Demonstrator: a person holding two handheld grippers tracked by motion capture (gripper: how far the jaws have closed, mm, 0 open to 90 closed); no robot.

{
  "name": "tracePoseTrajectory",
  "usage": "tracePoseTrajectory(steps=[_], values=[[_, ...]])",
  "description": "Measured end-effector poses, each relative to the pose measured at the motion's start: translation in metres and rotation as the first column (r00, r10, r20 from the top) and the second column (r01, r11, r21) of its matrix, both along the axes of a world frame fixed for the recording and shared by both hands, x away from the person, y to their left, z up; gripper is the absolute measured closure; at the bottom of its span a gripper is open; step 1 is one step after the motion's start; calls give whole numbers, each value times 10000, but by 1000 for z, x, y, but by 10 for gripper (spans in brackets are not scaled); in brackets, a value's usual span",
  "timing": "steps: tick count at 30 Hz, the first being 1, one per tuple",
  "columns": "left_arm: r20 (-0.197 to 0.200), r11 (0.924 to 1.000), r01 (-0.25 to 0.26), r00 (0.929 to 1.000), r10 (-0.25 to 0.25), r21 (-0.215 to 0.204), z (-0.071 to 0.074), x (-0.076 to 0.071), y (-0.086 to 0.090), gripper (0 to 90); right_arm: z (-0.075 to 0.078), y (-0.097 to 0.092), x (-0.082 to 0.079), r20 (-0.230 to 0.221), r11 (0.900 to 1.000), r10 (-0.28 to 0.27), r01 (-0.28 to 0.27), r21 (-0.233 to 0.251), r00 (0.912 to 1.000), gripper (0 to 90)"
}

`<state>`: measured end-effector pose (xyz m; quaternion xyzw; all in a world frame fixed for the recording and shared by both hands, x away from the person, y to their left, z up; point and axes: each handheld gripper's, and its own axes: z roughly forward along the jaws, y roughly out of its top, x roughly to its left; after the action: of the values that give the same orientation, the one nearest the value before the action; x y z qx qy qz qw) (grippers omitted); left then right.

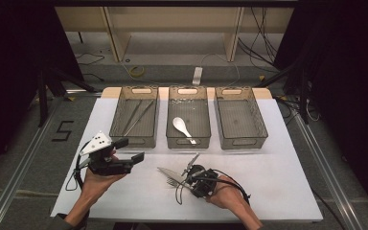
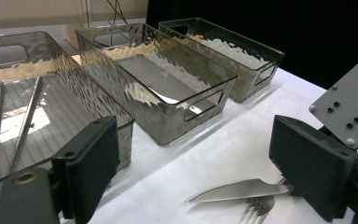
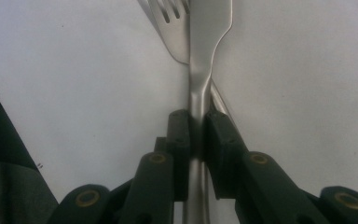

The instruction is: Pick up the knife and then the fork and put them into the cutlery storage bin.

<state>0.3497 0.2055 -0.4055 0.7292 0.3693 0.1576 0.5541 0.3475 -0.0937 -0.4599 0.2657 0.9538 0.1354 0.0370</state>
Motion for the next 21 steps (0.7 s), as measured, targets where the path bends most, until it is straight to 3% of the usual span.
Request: tracePoseTrajectory(steps=[8,11,21], values=[[5,10000,-27,10000,27,-53,1,0,1,156,0,-4,2,-43,9996,250,-250,154,9997,811],[19,10000,-46,10000,47,-71,1,0,1,156,2,-6,2,-143,9998,91,-88,204,9999,811],[8,9999,-56,10000,56,-90,1,0,1,156,16,-21,8,41,9923,-245,239,1218,9997,812]])
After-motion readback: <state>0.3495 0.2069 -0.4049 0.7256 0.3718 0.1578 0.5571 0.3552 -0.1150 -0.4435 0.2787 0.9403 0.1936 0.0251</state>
